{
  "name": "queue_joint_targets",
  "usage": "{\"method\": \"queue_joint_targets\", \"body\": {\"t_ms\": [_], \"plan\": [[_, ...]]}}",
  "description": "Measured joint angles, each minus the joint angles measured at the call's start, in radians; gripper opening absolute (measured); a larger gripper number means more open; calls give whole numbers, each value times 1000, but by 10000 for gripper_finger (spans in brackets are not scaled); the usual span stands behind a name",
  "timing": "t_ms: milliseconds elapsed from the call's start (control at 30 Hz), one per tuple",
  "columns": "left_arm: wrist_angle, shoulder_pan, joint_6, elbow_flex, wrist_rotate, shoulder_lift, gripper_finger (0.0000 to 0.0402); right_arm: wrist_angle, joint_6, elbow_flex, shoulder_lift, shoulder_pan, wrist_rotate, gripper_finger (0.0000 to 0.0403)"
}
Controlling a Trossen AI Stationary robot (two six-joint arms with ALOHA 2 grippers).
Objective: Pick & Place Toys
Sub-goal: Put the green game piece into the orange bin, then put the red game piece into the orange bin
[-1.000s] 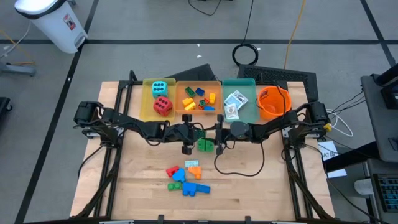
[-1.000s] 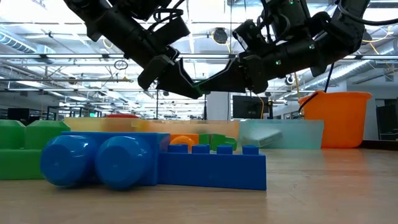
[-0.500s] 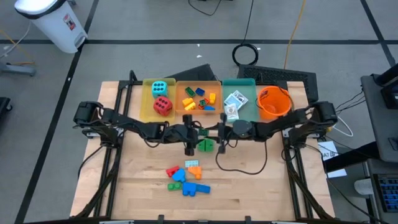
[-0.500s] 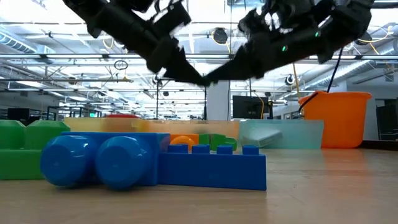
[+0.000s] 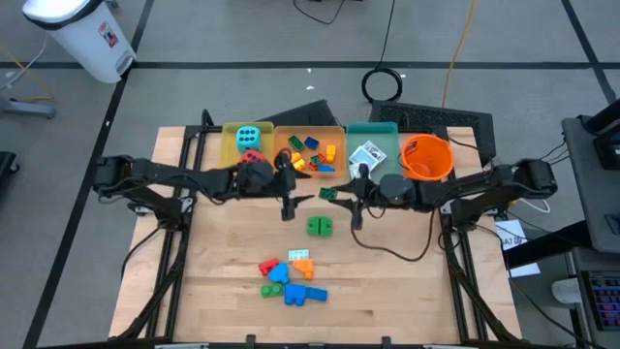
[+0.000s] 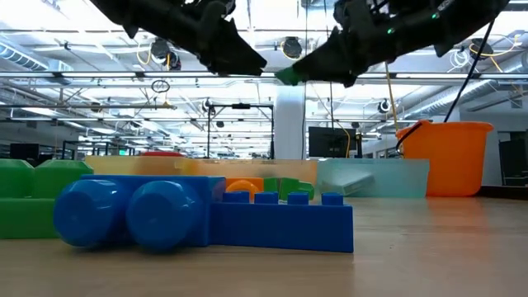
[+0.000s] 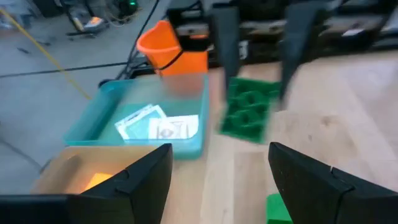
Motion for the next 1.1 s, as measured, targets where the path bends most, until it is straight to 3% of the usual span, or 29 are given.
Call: {"method": "queue_joint_targets", "body": {"t_ms": [133, 433, 600, 900, 1100], "plan": [[4, 66, -50, -1, 92, -9, 271, 7, 33, 0, 21, -81, 0, 101], [34, 98, -193, -2, 94, 18, 271, 97, 29, -1, 192, -291, -5, 102], [29, 82, -192, -3, 94, 30, 271, 154, 17, 0, 280, -366, -32, 109], [93, 65, -180, -2, 86, 31, 271, 165, -12, 0, 321, -395, -58, 171], [113, 66, -202, -1, 86, 31, 271, 41, -31, 0, 246, -393, -59, 230]]}}
